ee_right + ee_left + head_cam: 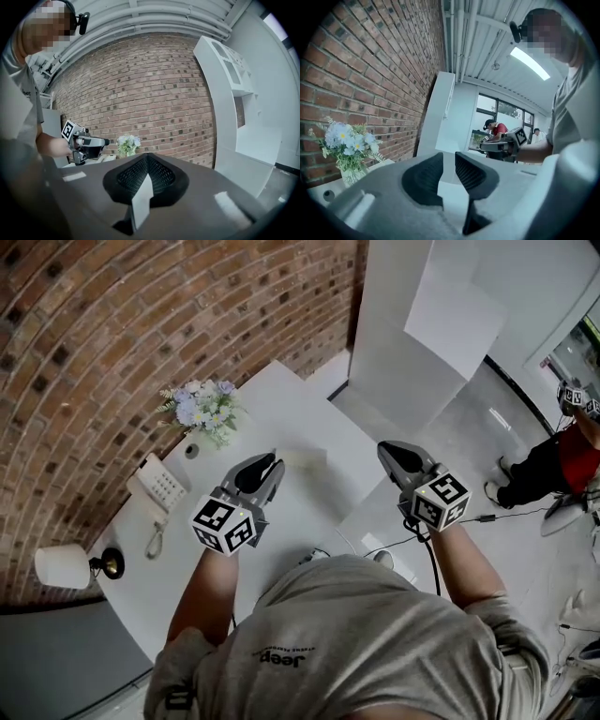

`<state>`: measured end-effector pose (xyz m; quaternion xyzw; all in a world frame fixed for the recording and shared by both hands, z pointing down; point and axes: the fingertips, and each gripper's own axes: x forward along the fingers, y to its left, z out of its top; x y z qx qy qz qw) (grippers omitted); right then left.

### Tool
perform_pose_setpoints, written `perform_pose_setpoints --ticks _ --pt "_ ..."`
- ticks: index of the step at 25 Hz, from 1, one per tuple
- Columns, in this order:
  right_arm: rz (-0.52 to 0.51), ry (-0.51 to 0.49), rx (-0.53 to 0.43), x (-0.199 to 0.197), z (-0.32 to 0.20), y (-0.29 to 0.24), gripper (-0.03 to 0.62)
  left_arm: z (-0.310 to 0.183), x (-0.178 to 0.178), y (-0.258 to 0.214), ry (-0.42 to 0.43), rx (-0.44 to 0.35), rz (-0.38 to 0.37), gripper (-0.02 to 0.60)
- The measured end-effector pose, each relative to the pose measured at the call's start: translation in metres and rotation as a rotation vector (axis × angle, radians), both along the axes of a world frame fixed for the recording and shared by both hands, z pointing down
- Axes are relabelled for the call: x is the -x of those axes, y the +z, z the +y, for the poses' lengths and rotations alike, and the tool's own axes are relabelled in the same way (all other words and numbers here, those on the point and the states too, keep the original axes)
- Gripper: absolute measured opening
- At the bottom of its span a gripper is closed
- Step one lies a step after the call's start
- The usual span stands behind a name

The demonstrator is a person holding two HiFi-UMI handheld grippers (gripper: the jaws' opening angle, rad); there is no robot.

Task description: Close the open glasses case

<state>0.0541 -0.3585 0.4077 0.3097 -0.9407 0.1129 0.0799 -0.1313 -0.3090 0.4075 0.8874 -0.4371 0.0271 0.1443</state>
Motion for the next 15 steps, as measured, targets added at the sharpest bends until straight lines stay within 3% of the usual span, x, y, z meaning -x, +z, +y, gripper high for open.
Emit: perform_pose_setpoints --ticks 5,8,15 --pt "-0.01 0.006 -0.012 -0.002 0.004 -0.012 0.009 0.006 0.008 -0.015 -0.051 -0.009 0.091 -0.003" --pt "-0.018 0.008 -0.013 -0.003 0.006 -0.015 0.009 0.008 0.013 -0.019 -0.082 -0.004 0.148 -0.003" --pt "-0.013 0.017 -0.015 -0.007 0.011 -0.018 0.009 0.012 0.013 -0.021 -0.089 -0.003 0.135 -0.003"
